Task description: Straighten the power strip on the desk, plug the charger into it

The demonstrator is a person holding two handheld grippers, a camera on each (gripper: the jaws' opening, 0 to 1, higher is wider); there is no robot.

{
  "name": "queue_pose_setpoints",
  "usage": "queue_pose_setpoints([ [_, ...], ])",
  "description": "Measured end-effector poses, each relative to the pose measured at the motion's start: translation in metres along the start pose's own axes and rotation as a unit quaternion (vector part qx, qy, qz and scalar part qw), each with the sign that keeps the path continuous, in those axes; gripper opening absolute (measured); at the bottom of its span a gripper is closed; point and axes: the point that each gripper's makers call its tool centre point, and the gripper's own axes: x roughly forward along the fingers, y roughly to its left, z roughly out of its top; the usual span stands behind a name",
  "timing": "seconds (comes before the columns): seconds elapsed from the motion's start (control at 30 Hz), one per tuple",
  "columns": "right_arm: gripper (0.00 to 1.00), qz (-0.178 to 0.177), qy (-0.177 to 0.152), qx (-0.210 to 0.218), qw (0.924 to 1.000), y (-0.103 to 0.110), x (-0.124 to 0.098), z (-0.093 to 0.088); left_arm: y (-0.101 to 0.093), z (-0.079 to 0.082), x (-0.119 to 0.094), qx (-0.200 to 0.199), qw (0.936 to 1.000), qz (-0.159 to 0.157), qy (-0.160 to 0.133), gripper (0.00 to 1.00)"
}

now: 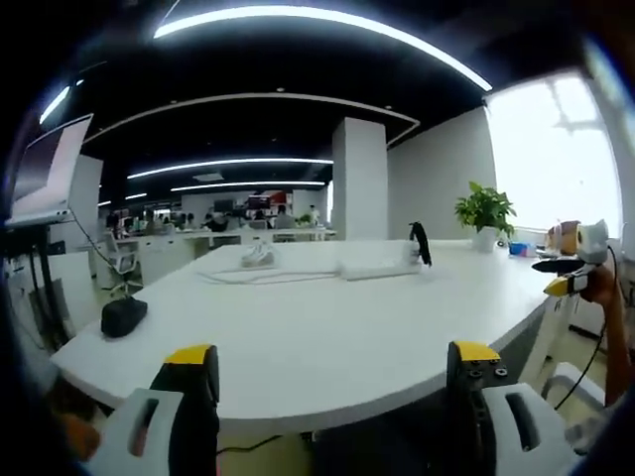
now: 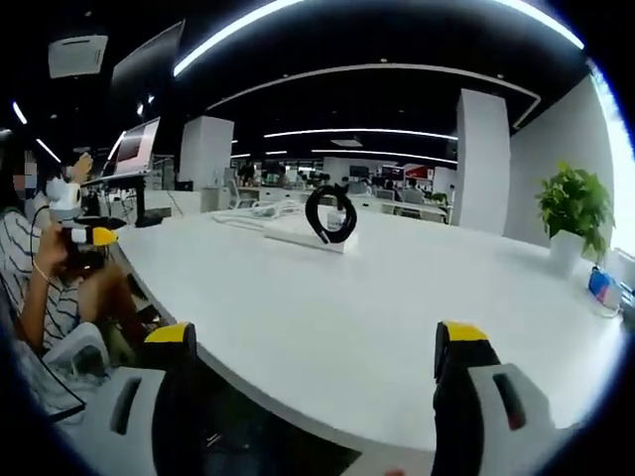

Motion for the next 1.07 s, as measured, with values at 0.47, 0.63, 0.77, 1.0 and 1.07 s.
queue_pose_setpoints([
  [0.47, 0.99, 0.008, 0.008, -0.030, 0.9995, -0.005, 0.002, 0.004, -0.007, 0.001, 0.004, -0.004, 1.0000, -0.002, -0.007, 0.97],
  [0.63, 0.99, 0.002, 0.006, -0.021, 0.9998, -0.012, 0.002, 0.002, -0.005, -0.002, 0.002, -0.003, 1.0000, 0.001, -0.001, 0.97],
  [0.77, 0.99, -0.001, 0.016, -0.018, 0.9997, -0.012, 0.002, -0.003, -0.003, -0.004, 0.000, -0.006, 1.0000, 0.003, -0.001, 0.97],
  [1.0, 0.98, 0.002, 0.010, -0.021, 0.9997, -0.003, -0.004, 0.000, -0.002, -0.007, -0.004, -0.004, 1.0000, -0.002, 0.005, 0.97],
  [1.07, 0.98, 0.003, 0.010, -0.023, 0.9997, -0.002, -0.006, 0.000, -0.004, -0.008, -0.004, -0.001, 1.0000, -0.004, 0.008, 0.96],
])
